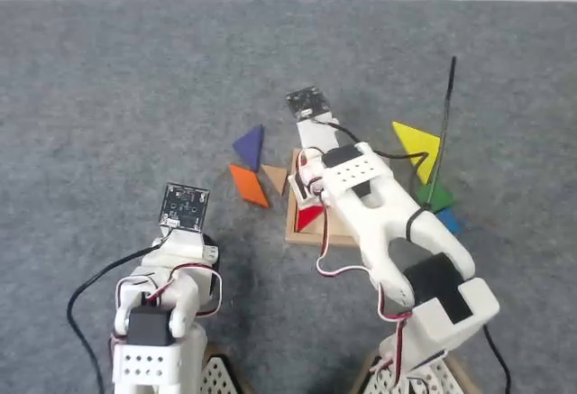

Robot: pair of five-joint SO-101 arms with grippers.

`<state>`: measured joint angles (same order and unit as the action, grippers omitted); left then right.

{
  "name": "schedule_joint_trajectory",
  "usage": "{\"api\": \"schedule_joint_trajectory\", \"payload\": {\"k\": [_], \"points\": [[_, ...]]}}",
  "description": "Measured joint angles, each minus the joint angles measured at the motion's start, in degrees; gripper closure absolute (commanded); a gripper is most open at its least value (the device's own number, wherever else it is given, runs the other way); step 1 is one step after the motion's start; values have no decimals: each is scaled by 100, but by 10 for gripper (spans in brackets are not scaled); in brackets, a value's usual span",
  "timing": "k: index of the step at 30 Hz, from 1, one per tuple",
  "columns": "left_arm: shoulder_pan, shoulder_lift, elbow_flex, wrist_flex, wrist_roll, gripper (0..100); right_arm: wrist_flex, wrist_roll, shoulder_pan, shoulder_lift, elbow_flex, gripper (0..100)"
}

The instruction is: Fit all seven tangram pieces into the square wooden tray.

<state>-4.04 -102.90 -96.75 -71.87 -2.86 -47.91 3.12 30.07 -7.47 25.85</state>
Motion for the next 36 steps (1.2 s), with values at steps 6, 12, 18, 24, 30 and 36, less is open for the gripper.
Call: {"api": "schedule_joint_trajectory", "payload": {"k": [6,12,18,24,30,36], "points": [[0,0,0,0,0,953,9,-211,290,0,0,964],[0,0,0,0,0,953,-35,-229,255,176,9,964],[0,0,0,0,0,953,-774,-246,-809,1793,9,941],[0,0,0,0,0,953,-1486,-1574,-2180,2084,-229,736],[0,0,0,0,0,953,-1952,-3059,-2734,818,-1231,578],[0,0,0,0,0,953,-1969,-3965,-2945,-360,-2004,568]]}}
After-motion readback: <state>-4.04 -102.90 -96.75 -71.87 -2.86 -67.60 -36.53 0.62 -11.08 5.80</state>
